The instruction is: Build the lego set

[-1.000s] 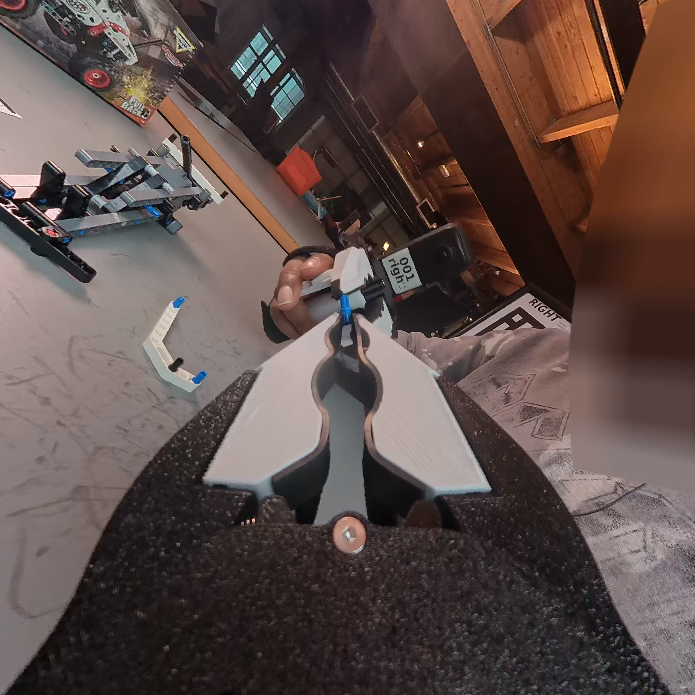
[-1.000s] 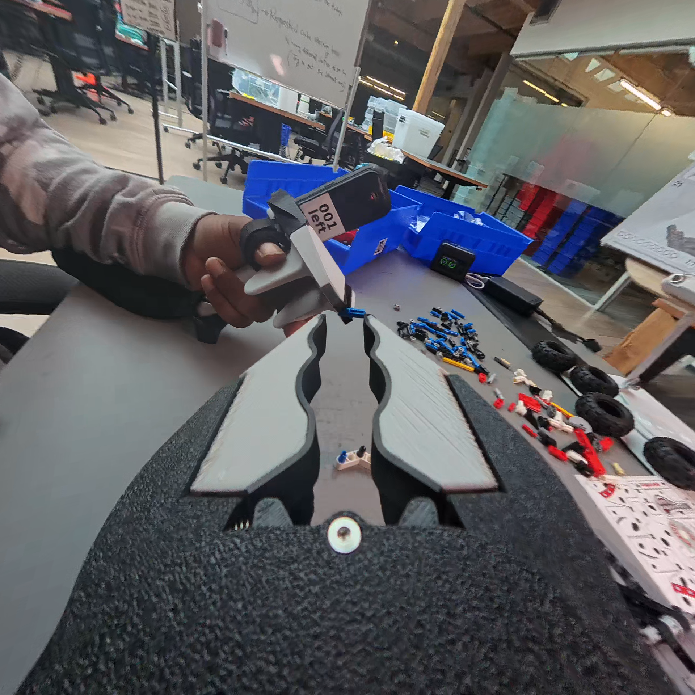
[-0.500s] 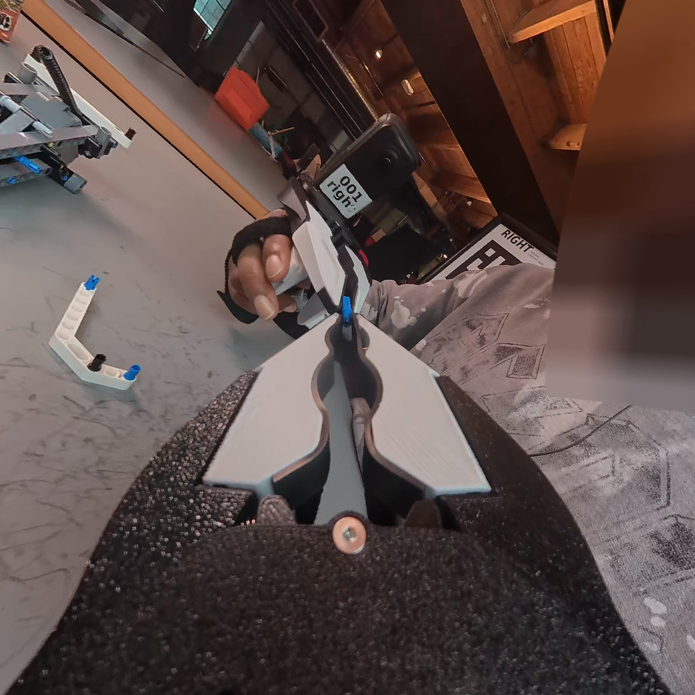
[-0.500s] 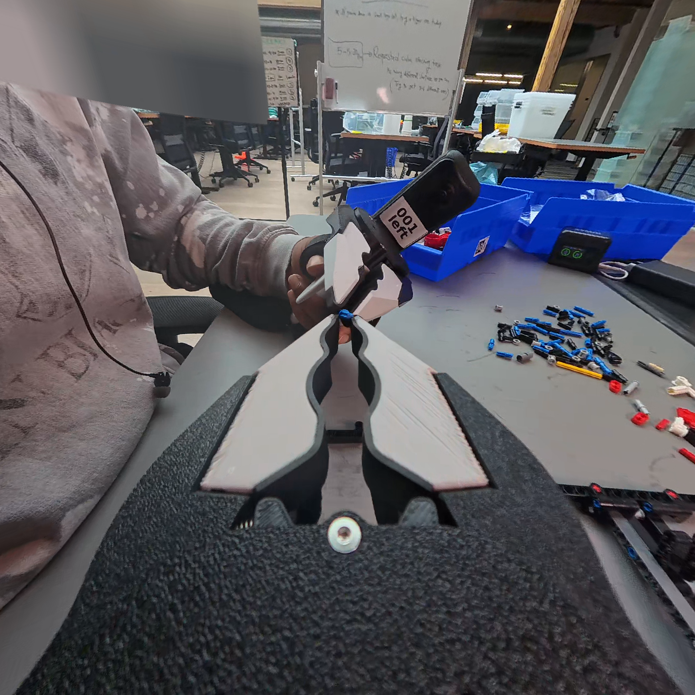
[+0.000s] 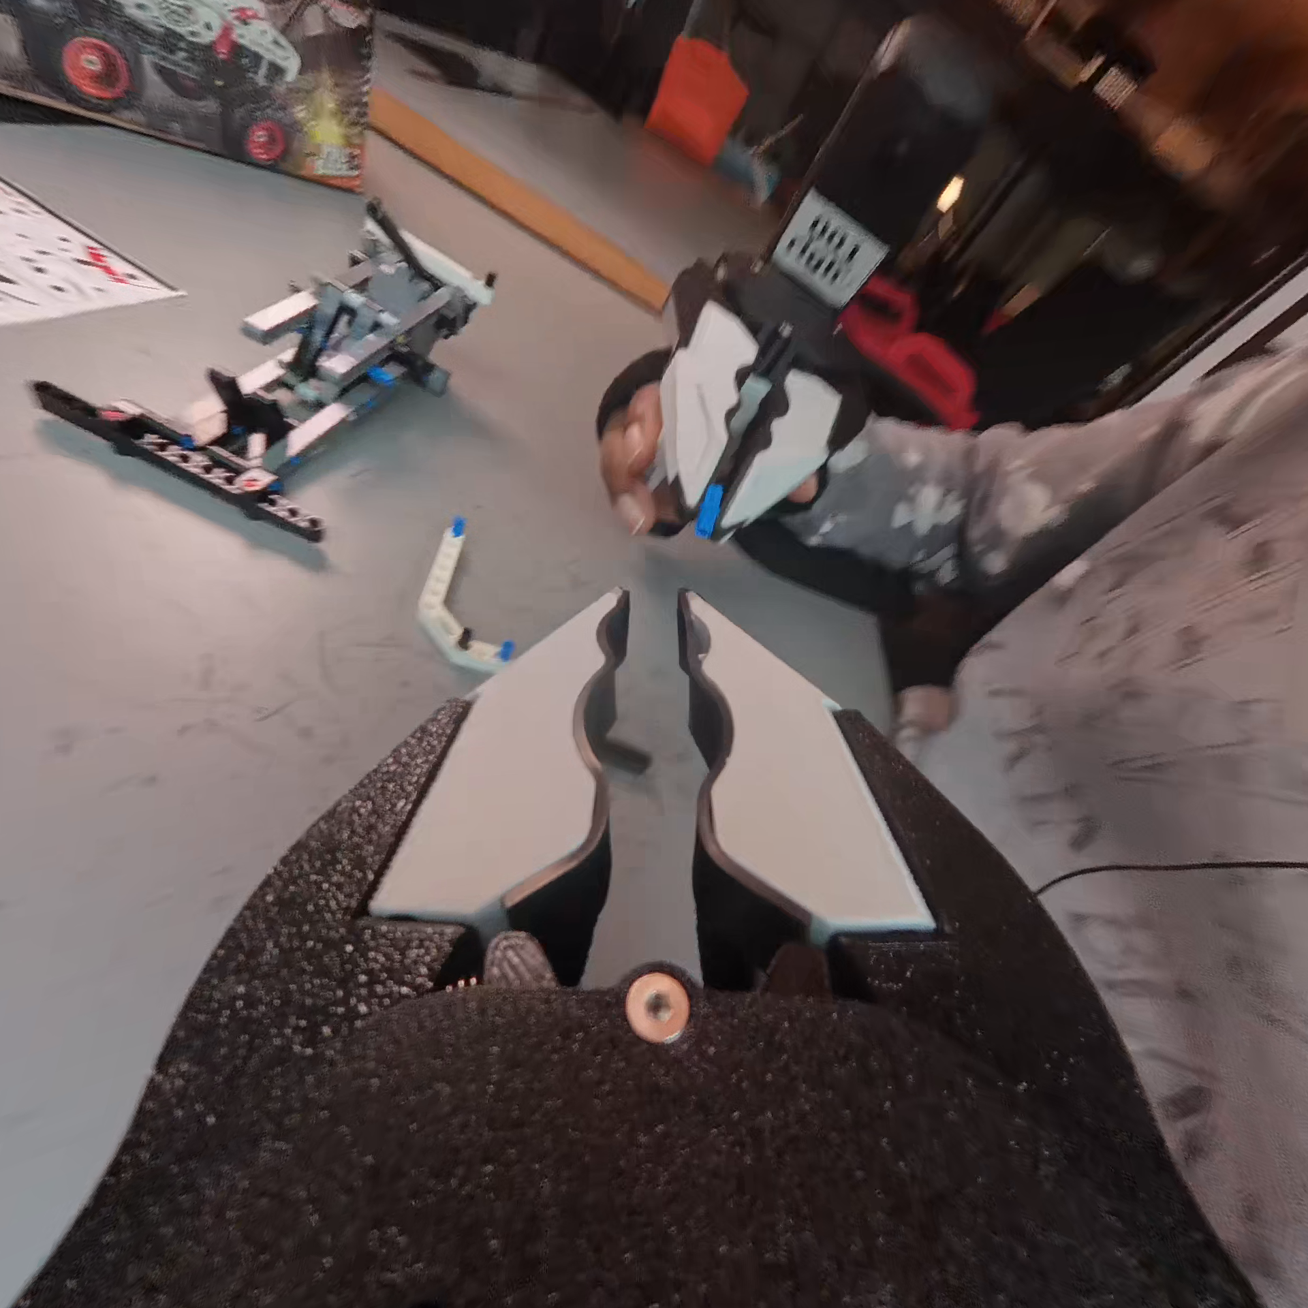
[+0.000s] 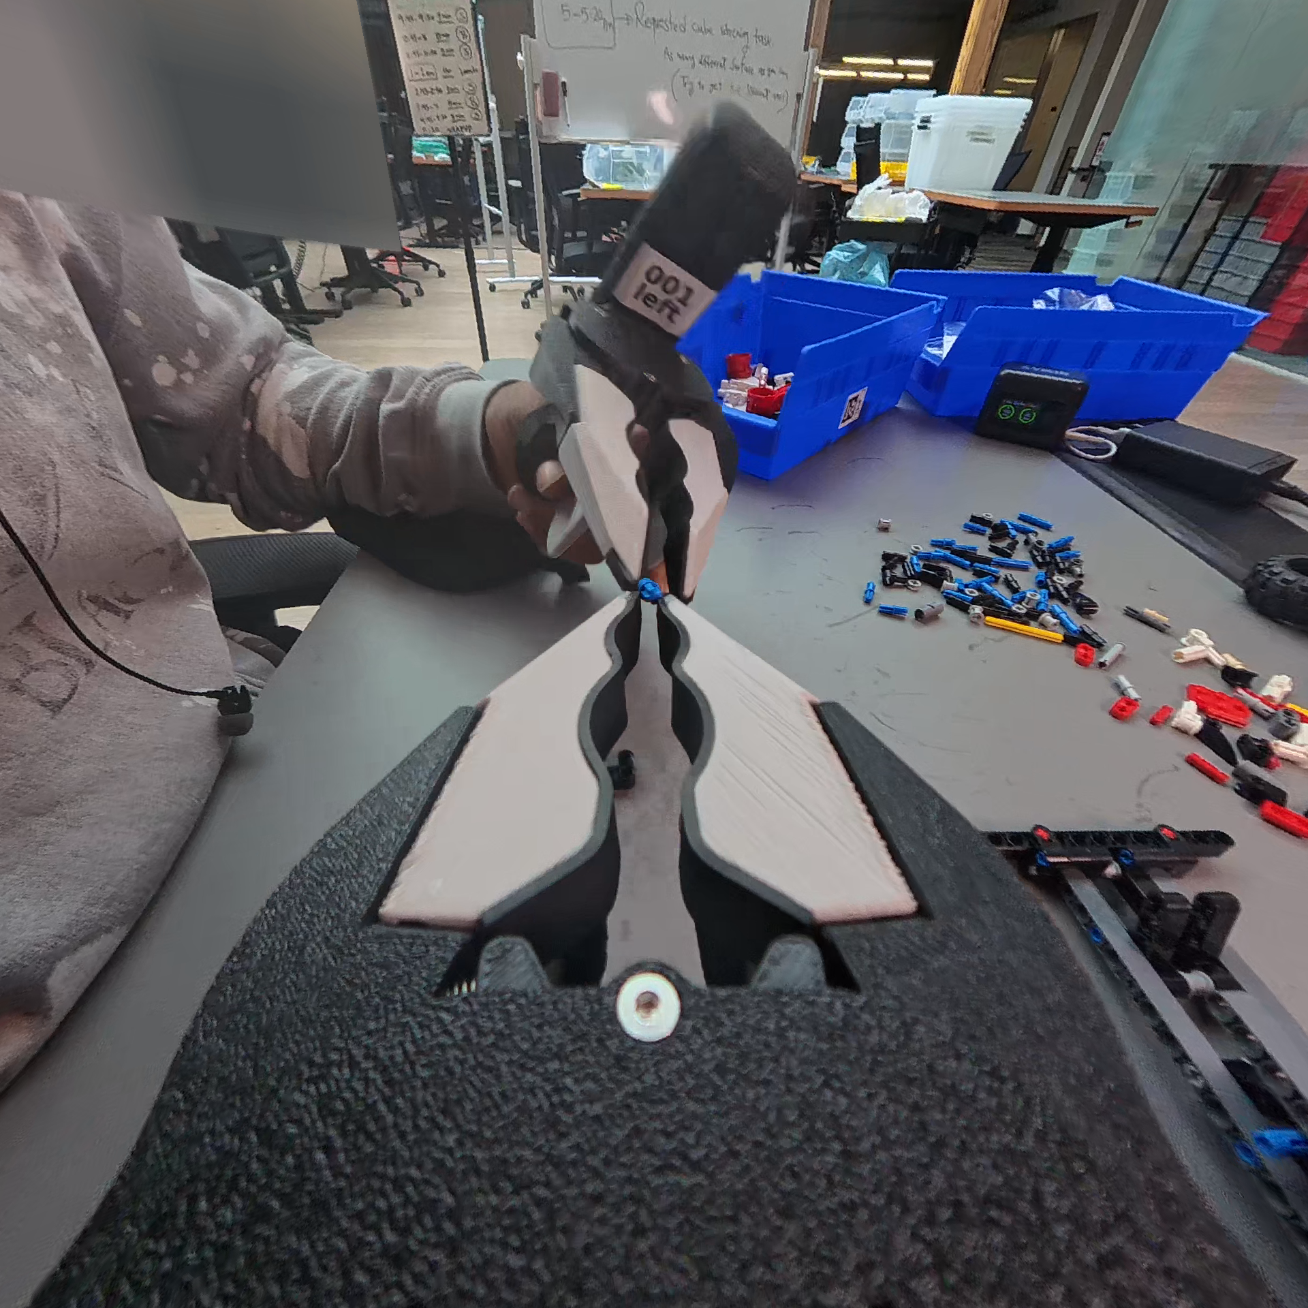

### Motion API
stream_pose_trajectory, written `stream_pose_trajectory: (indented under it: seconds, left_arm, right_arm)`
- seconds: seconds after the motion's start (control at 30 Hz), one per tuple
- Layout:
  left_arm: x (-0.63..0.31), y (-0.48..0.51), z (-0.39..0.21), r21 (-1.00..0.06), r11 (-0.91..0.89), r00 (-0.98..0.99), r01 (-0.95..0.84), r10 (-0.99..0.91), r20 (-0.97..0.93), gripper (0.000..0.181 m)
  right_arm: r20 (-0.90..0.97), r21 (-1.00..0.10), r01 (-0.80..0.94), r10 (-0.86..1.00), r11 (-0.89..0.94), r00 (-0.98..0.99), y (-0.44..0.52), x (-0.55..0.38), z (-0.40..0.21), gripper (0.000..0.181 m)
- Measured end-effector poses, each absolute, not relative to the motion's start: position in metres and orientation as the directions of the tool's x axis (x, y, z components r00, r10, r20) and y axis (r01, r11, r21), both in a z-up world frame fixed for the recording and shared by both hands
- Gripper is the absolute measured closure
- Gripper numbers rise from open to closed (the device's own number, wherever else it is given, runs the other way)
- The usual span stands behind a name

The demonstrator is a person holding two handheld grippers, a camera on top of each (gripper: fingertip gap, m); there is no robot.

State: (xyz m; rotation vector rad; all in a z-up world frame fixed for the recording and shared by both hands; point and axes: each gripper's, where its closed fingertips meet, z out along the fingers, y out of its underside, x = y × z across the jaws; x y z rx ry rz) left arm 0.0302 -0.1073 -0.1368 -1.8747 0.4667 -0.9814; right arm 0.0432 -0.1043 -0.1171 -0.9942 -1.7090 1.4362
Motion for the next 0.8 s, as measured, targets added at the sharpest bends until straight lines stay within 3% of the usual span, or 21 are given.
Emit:
stream_pose_trajectory:
  seconds: [0.07,0.13,0.3,0.47,0.67,0.8]
  left_arm:
    - [0.023,-0.108,-0.164,-0.874,-0.451,0.713,-0.181,-0.672,0.199,0.165]
    - [0.024,-0.112,-0.189,-0.813,-0.446,0.713,-0.374,-0.699,0.056,0.162]
    - [0.035,-0.118,-0.216,-0.665,-0.432,0.613,-0.610,-0.789,-0.050,0.161]
    - [0.039,-0.116,-0.226,-0.598,-0.443,0.582,-0.667,-0.811,-0.048,0.169]
    - [0.044,-0.107,-0.212,-0.703,-0.487,0.632,-0.519,-0.772,0.067,0.175]
    - [0.039,-0.108,-0.212,-0.701,-0.532,0.658,-0.475,-0.744,0.119,0.175]
  right_arm:
    - [0.074,-0.967,0.187,0.894,0.173,-0.442,-0.091,0.044,-0.129,0.177]
    - [0.104,-0.948,0.232,0.902,0.217,-0.418,-0.079,0.046,-0.139,0.177]
    - [0.092,-0.931,0.291,0.915,0.219,-0.393,-0.064,0.049,-0.154,0.177]
    - [0.068,-0.901,0.354,0.888,0.250,-0.454,-0.076,0.058,-0.170,0.177]
    - [0.097,-0.832,0.432,0.858,0.348,-0.504,-0.083,0.067,-0.193,0.177]
    - [0.116,-0.852,0.391,0.854,0.349,-0.508,-0.090,0.064,-0.187,0.177]
